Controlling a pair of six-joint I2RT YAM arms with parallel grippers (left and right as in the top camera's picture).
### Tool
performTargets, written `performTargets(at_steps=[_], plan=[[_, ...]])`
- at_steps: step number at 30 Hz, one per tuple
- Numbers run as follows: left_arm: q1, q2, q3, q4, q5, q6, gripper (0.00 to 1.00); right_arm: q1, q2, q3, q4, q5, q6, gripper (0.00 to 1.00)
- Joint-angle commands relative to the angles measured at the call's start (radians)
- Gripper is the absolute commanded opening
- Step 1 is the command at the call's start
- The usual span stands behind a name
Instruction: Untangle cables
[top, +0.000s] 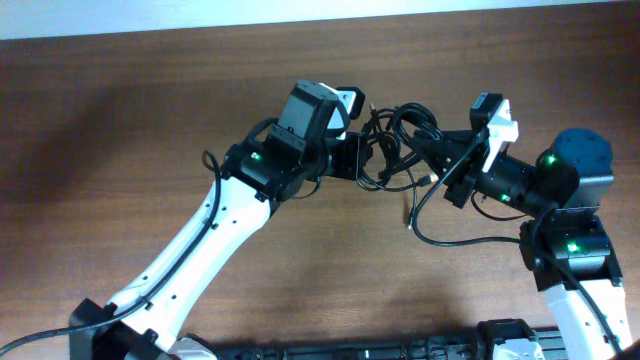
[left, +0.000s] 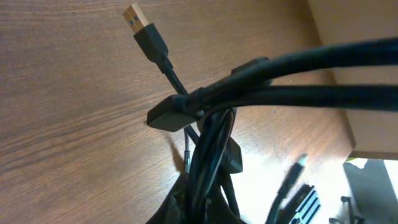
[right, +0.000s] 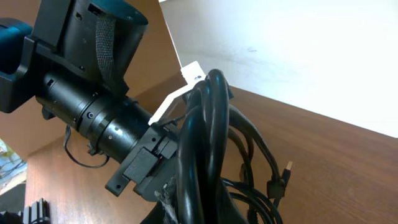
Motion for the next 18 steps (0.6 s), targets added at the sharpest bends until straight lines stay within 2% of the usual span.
performTargets(at_steps=[1,4,7,10,12,16,18], plan=[[0.008,0.001,0.003,-0.023,-0.03,0.086,0.0,0.0,-0.01,0.02,0.015,0.021,-0.007,0.04],[0.008,0.001,0.002,-0.057,-0.108,0.085,0.0,0.0,-0.01,0.02,0.014,0.08,0.003,0.04],[0.008,0.001,0.003,-0.136,-0.288,0.085,0.0,0.0,-0.01,0.02,0.006,0.286,0.129,0.04],[0.008,0.001,0.003,-0.162,-0.336,0.094,0.0,0.0,-0.01,0.02,-0.032,0.412,0.207,0.04],[0.008,0.001,0.003,-0.161,-0.333,0.134,0.0,0.0,-0.01,0.02,-0.096,0.504,0.257,0.04],[0.008,-0.002,0.003,-0.152,-0.332,0.27,0.0,0.0,-0.009,0.02,-0.194,0.53,0.256,0.04],[0.008,-0.005,0.003,-0.129,-0.332,0.407,0.0,0.0,-0.01,0.02,-0.265,0.529,0.256,0.04]])
